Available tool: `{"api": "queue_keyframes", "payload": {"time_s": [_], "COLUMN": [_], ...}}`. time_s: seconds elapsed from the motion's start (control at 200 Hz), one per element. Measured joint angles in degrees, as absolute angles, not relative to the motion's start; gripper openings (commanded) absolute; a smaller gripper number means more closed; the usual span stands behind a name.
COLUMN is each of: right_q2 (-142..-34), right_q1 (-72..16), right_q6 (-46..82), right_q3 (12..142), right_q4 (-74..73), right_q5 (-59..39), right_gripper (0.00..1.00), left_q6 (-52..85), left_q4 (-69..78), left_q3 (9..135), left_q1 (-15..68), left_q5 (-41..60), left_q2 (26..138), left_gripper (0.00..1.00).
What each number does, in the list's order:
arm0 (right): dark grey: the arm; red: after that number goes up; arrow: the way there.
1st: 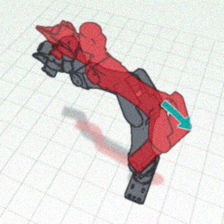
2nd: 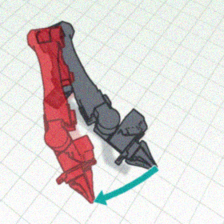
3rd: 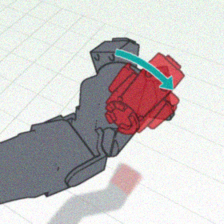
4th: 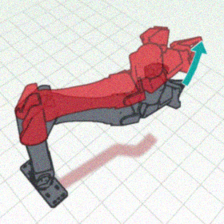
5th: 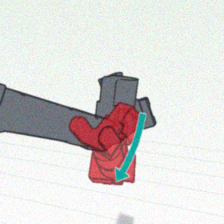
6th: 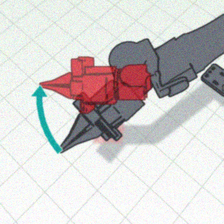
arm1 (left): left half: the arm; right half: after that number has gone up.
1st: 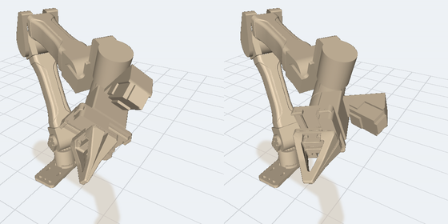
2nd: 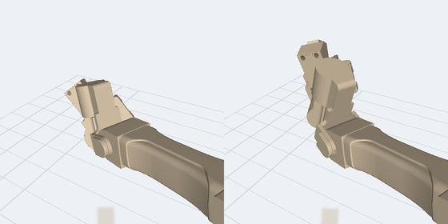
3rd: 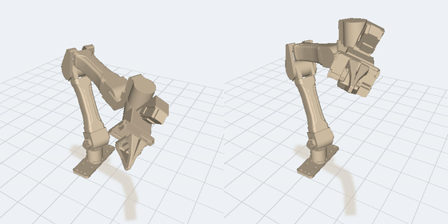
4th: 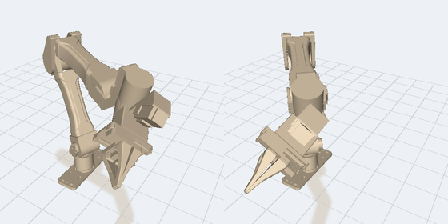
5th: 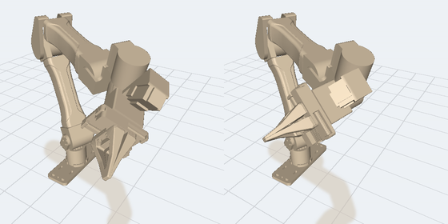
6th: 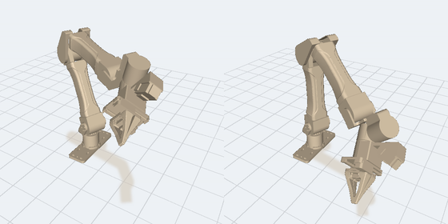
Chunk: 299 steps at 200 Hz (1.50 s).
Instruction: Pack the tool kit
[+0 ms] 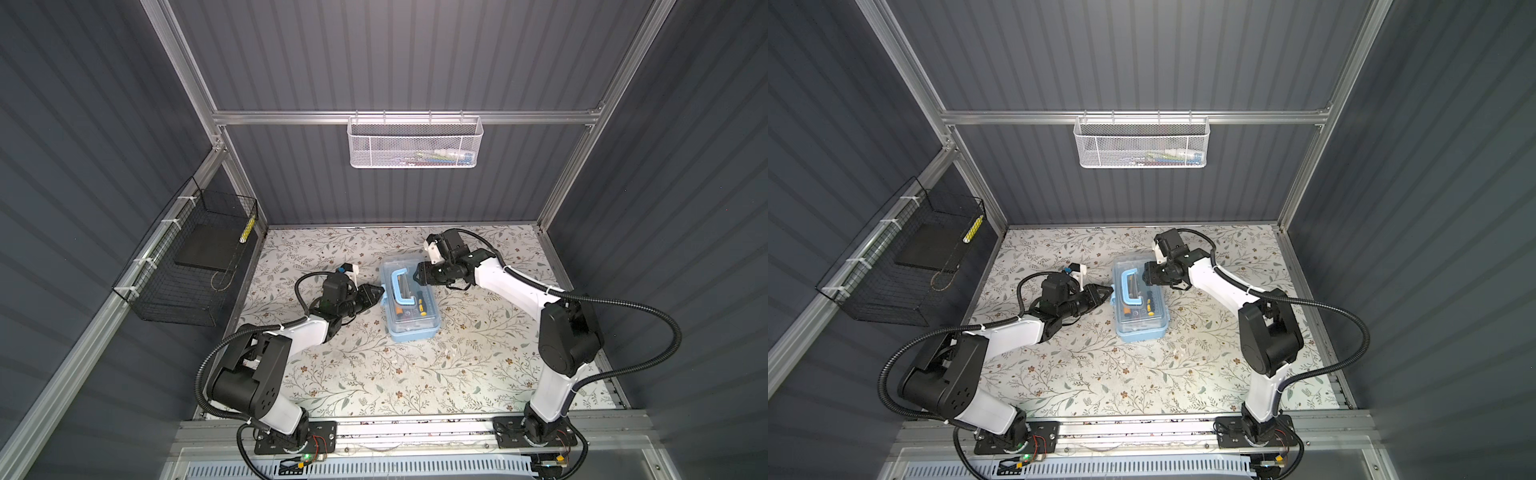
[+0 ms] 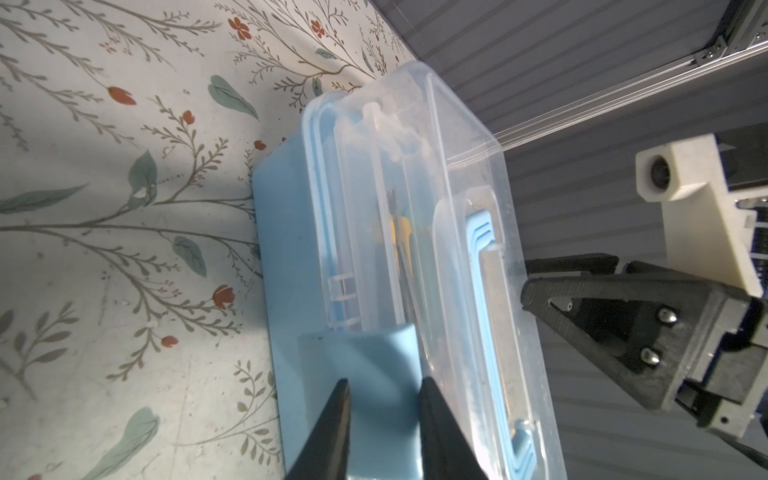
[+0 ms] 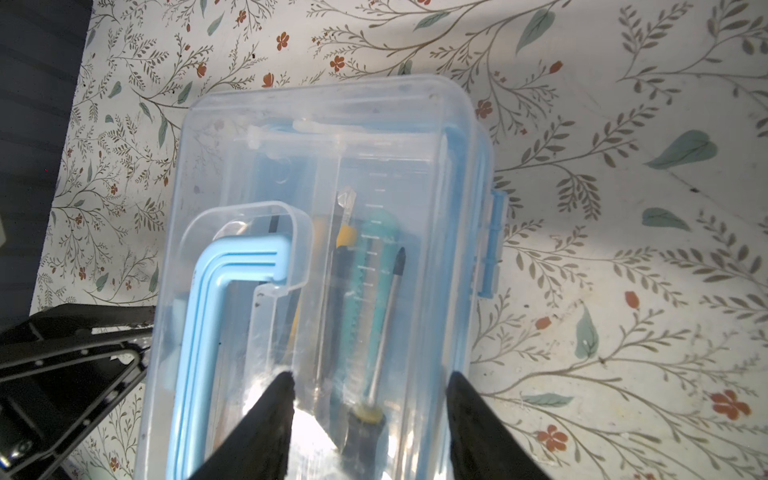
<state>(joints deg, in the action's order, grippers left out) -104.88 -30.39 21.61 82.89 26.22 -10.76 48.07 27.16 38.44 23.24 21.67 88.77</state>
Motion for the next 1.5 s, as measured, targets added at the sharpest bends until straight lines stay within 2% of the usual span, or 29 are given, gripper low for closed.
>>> {"api": "queue_keyframes", "payload": {"time_s": [1.081, 1.311, 1.496], "right_q2": [-105.2, -102.8, -100.5], "right_q1": [-30.8, -32.7, -35.2], "right_q6": [21.6, 21.4, 21.1], "right_q3": [83.3, 83.4, 84.8], "right_q4": [26.5, 28.5, 28.5], "right_q5": [-9.5, -5.5, -5.4], "right_gripper": [0.58, 0.57, 0.55], "left_q6": [48.1, 47.0, 46.4], "left_q4": [28.7, 27.0, 25.8], "left_q3": [37.8, 35.5, 33.3], "left_q1": [23.7, 23.7, 23.6], "left_q5": [20.8, 17.0, 14.7], "left_q2": [92.0, 88.7, 86.5], "left_gripper": [0.25, 0.22, 0.24]}}
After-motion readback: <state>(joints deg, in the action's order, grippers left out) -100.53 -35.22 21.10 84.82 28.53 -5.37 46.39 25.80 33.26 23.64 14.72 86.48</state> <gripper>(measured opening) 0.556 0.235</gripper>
